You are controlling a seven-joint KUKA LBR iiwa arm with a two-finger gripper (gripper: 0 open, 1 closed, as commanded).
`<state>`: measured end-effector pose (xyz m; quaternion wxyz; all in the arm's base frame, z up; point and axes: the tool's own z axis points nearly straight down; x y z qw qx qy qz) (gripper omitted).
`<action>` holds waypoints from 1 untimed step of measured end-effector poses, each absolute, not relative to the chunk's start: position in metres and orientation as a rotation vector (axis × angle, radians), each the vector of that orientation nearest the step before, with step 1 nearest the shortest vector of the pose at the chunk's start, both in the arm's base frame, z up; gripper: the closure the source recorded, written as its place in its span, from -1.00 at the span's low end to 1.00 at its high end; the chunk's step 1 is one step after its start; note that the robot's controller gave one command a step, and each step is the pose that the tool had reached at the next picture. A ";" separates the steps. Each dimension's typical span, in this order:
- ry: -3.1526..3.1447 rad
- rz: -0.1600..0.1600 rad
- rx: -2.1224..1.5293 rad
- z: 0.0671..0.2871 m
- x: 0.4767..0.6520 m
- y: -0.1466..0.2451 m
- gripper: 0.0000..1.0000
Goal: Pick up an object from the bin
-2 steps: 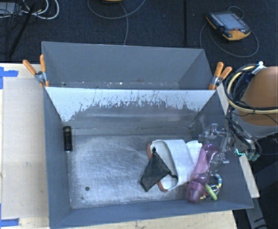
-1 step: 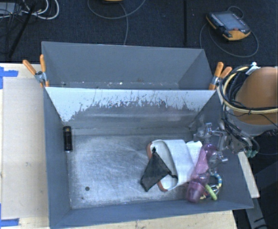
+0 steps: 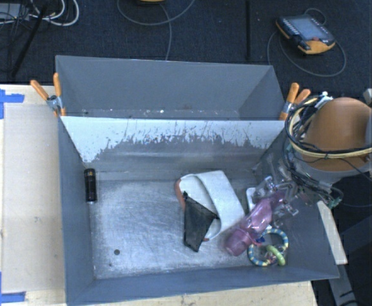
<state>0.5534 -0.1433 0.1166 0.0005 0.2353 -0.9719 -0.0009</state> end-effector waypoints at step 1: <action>-3.052 -0.003 0.740 0.117 0.554 -0.143 1.00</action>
Offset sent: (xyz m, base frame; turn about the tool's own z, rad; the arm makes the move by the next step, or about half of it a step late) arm -0.0005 -0.0129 0.1081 -0.0204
